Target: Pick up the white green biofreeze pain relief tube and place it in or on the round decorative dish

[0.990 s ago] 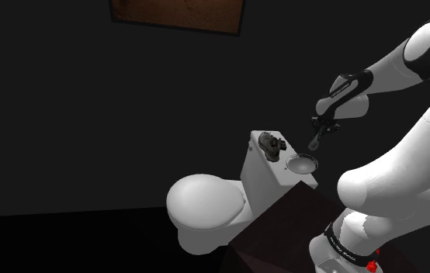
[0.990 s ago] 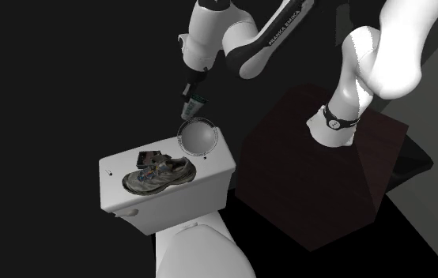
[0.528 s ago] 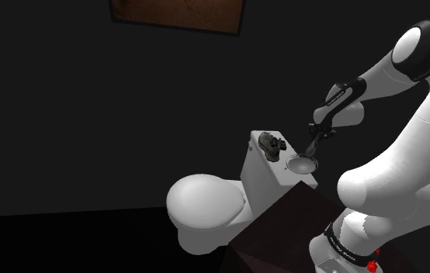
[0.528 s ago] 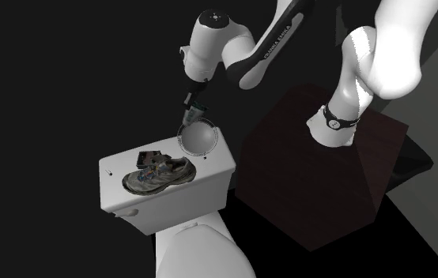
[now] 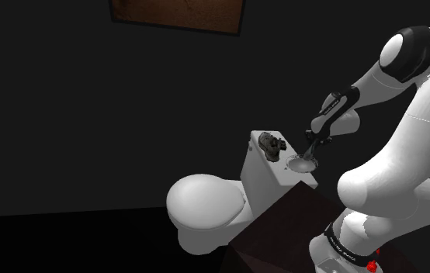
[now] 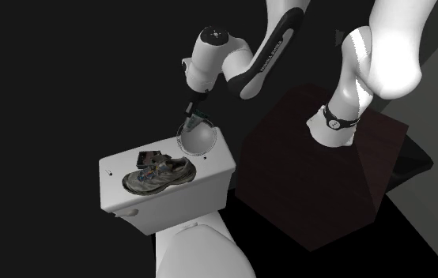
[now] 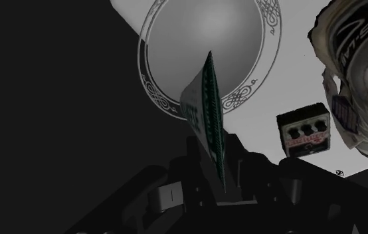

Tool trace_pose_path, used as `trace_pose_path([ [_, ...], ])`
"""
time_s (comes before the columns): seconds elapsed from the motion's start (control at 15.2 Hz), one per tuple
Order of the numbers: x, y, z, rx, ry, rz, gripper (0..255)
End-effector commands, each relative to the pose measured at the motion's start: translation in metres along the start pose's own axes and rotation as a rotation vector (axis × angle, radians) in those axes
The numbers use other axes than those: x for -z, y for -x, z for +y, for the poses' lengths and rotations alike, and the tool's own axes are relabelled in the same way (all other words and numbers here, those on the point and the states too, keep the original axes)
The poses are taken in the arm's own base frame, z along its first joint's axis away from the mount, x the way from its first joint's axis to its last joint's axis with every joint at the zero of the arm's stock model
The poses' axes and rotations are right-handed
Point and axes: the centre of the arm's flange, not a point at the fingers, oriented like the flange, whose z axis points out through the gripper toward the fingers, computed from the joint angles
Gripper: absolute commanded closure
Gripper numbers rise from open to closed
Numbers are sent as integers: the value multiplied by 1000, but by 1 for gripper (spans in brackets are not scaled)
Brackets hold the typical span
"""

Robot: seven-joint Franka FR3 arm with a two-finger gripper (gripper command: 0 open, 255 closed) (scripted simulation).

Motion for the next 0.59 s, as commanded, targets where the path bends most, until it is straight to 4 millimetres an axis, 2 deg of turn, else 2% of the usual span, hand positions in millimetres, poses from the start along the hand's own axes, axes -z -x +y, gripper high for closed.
trace_pose_path([
  [0.0, -2, 1, 0, 0, 0, 1, 255],
  [0.4, -2, 1, 0, 0, 0, 1, 255],
  [0.46, -2, 1, 0, 0, 0, 1, 0],
  [0.53, -2, 1, 0, 0, 0, 1, 0],
])
